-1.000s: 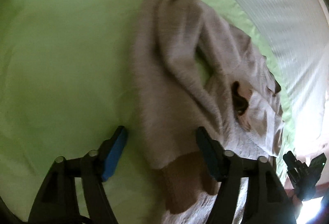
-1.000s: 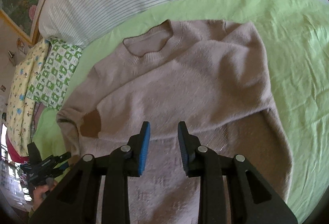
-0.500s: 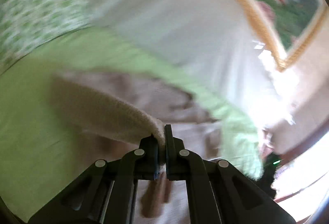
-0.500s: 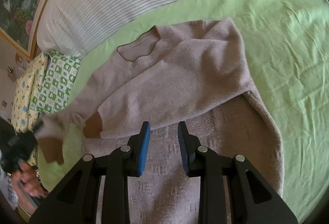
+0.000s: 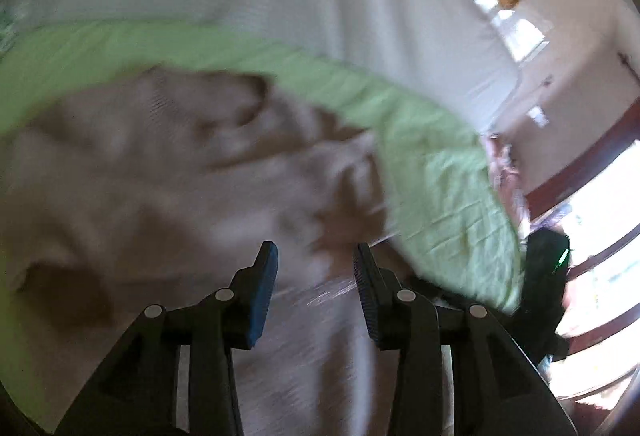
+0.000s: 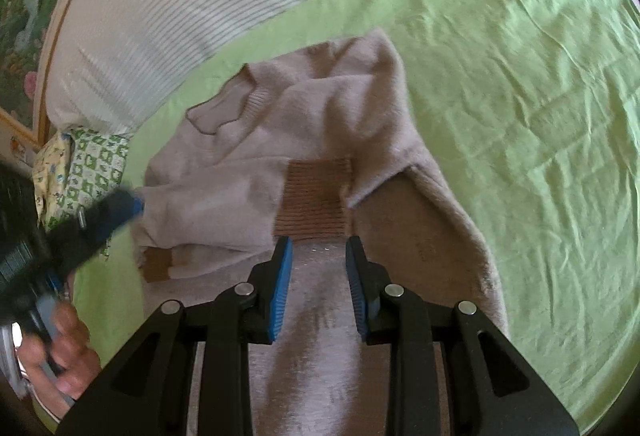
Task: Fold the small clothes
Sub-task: 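Open both grippers and release the folded sleeve, then grasp the other brown cuff with the right gripper and fold it across the body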
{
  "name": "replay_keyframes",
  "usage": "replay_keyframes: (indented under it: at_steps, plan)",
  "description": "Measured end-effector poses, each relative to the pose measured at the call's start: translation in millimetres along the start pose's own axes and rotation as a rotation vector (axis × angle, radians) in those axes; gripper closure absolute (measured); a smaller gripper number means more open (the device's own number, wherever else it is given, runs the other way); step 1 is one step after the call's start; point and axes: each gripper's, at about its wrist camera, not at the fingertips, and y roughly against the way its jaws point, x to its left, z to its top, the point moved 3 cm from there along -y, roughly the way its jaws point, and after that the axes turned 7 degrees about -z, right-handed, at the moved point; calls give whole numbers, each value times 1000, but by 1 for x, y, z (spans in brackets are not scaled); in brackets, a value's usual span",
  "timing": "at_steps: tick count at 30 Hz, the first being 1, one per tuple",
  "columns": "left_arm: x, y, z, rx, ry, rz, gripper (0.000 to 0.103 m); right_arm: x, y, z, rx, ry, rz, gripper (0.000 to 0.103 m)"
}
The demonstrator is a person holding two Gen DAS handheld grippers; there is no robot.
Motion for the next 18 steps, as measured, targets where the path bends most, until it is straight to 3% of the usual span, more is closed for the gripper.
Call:
replay_keyframes:
  at_steps: [5,8,10,16,18]
  plan:
    - [92,42,-32,-31,105,185,63,3,-14,5,11,13,-1,73]
    - [147,57,-40,-25,151,300,61,9,-28,12,12,11,-12,62]
    - [176,62,-40,-14,178,328,61,12,-35,16,6,8,-26,52]
    - [202,46,-31,7,143,334,61,15,-74,23,57,-3,-144,48]
    - [201,35,-27,28,111,371,61,14,-86,21,90,-21,-128,48]
